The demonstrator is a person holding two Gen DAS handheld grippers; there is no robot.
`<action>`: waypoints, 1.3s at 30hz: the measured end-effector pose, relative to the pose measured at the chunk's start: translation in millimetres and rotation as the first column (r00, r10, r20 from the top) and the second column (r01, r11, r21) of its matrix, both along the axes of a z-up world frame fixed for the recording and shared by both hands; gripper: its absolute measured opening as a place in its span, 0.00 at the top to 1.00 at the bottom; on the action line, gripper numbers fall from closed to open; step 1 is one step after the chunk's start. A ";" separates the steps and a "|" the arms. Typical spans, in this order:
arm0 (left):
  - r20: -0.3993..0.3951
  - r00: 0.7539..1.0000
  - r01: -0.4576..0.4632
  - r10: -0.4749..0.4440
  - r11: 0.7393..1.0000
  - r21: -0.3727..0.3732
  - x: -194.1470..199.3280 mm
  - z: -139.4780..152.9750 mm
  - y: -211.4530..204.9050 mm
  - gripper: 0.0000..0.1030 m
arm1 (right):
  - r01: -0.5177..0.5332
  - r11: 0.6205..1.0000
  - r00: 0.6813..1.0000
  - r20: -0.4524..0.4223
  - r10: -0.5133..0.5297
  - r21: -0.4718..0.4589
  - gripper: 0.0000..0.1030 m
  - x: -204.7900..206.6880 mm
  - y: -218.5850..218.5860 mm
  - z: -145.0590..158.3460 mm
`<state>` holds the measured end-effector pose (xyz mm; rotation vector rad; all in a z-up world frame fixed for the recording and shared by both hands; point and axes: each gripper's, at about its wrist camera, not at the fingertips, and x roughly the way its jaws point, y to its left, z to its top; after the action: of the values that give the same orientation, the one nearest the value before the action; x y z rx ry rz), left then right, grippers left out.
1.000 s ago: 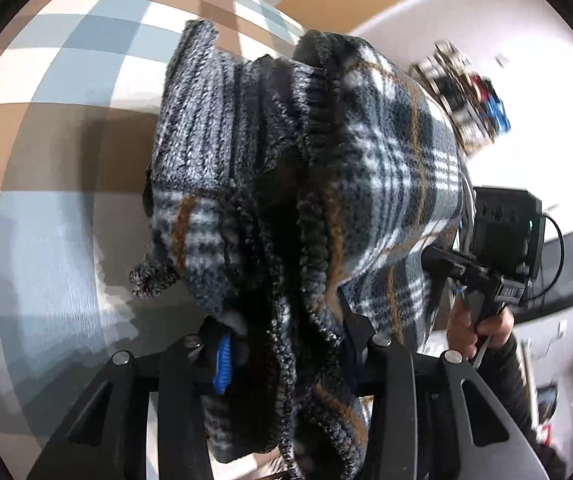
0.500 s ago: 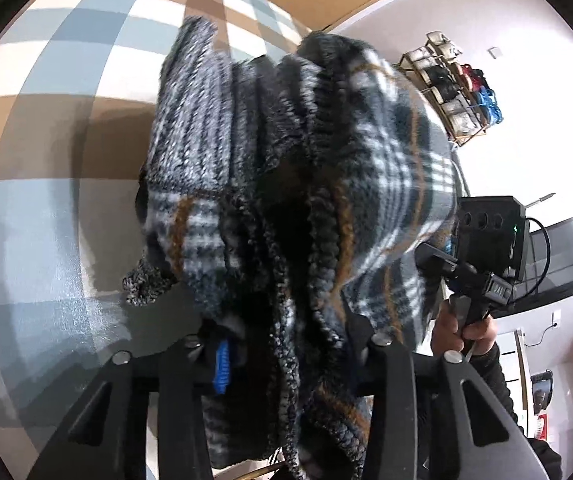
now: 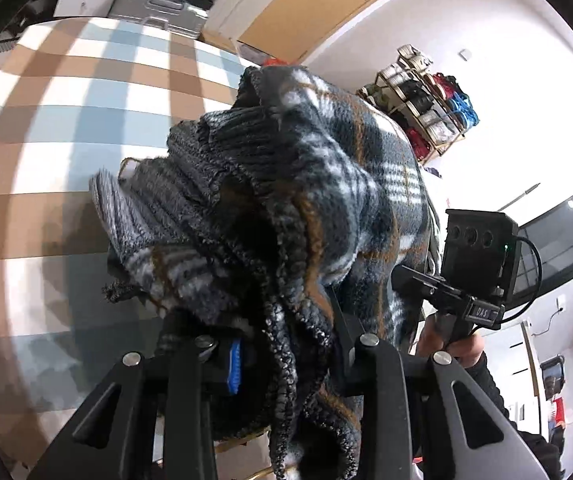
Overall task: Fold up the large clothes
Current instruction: 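Carry the lifted plaid bundle away from the bed with both tools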
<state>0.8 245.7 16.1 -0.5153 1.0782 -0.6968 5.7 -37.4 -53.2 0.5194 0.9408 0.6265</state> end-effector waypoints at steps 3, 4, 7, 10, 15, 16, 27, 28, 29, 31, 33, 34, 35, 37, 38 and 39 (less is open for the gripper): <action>-0.070 0.997 -0.024 0.026 0.999 0.030 4.5 -25.5 16.1 0.73 | -0.004 1.000 0.998 -0.068 0.003 -0.017 0.40 13.4 11.9 -17.2; -0.103 0.994 -0.018 0.024 0.998 0.059 7.0 -39.4 17.4 0.68 | -0.009 0.999 0.996 -0.094 0.005 -0.038 0.40 16.0 14.4 -24.9; -0.156 0.988 0.007 0.007 0.996 0.089 8.8 -62.1 12.7 0.62 | -0.003 0.995 0.991 -0.136 -0.011 -0.097 0.40 14.6 11.3 -41.9; -0.131 0.991 0.003 0.006 0.998 0.068 9.8 -64.3 7.4 0.49 | 0.027 0.995 0.990 -0.137 -0.039 -0.091 0.40 12.6 -3.9 -42.3; -0.108 0.994 -0.015 0.024 0.996 0.084 12.7 -62.2 9.3 0.34 | 0.058 0.988 0.987 -0.141 -0.078 -0.140 0.40 3.6 -16.9 -35.6; -0.103 0.994 -0.028 0.041 0.992 0.120 11.9 -63.8 10.7 0.22 | 0.055 0.988 0.987 -0.143 -0.076 -0.146 0.40 -0.1 -17.3 -35.3; -0.225 0.971 0.053 -0.079 0.991 -0.121 38.9 -95.7 -5.1 0.21 | 0.001 0.984 0.983 -0.180 -0.034 -0.181 0.24 10.4 -13.8 -38.1; -0.231 0.968 0.068 -0.096 0.990 -0.125 41.9 -98.0 -9.8 0.21 | -0.001 0.984 0.984 -0.175 -0.031 -0.177 0.22 12.7 -14.6 -39.3; -0.235 0.966 0.083 -0.110 0.989 -0.123 43.7 -98.3 -13.5 0.21 | -0.006 0.984 0.986 -0.168 -0.025 -0.177 0.18 17.2 -16.1 -41.8; -0.243 0.961 0.111 -0.131 0.989 -0.096 46.0 -99.5 -21.3 0.21 | -0.017 0.982 0.988 -0.151 -0.012 -0.190 0.10 23.4 -16.1 -47.0; -0.240 0.961 0.122 -0.136 0.990 -0.071 46.5 -99.3 -26.1 0.25 | -0.018 0.986 0.988 -0.155 -0.008 -0.167 0.07 29.4 -18.2 -54.1; -0.237 0.961 0.129 -0.140 0.990 -0.062 45.6 -99.8 -28.8 0.38 | -0.018 0.991 0.986 -0.168 -0.005 -0.133 0.07 31.5 -19.7 -59.1; -0.237 0.960 0.135 -0.149 0.988 -0.071 46.1 -98.6 -32.5 0.47 | -0.018 0.994 0.984 -0.179 -0.001 -0.108 0.10 32.6 -20.0 -62.4; -0.222 0.962 0.144 -0.155 0.987 -0.069 43.2 -94.7 -34.0 0.62 | -0.019 0.997 0.983 -0.185 0.005 -0.069 0.15 32.4 -18.1 -65.4; -0.216 0.964 0.147 -0.156 0.987 -0.060 40.2 -92.0 -32.5 0.64 | -0.014 0.998 0.986 -0.166 0.002 -0.067 0.21 30.4 -17.4 -62.5; -0.209 0.965 0.150 -0.157 0.987 -0.047 38.0 -89.5 -31.9 0.66 | -0.014 0.998 0.987 -0.160 0.004 -0.064 0.24 29.1 -18.0 -60.5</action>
<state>38.7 213.8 -73.4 -0.5453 1.3202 -0.8087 34.7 -55.4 -113.8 0.5131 1.1118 0.5664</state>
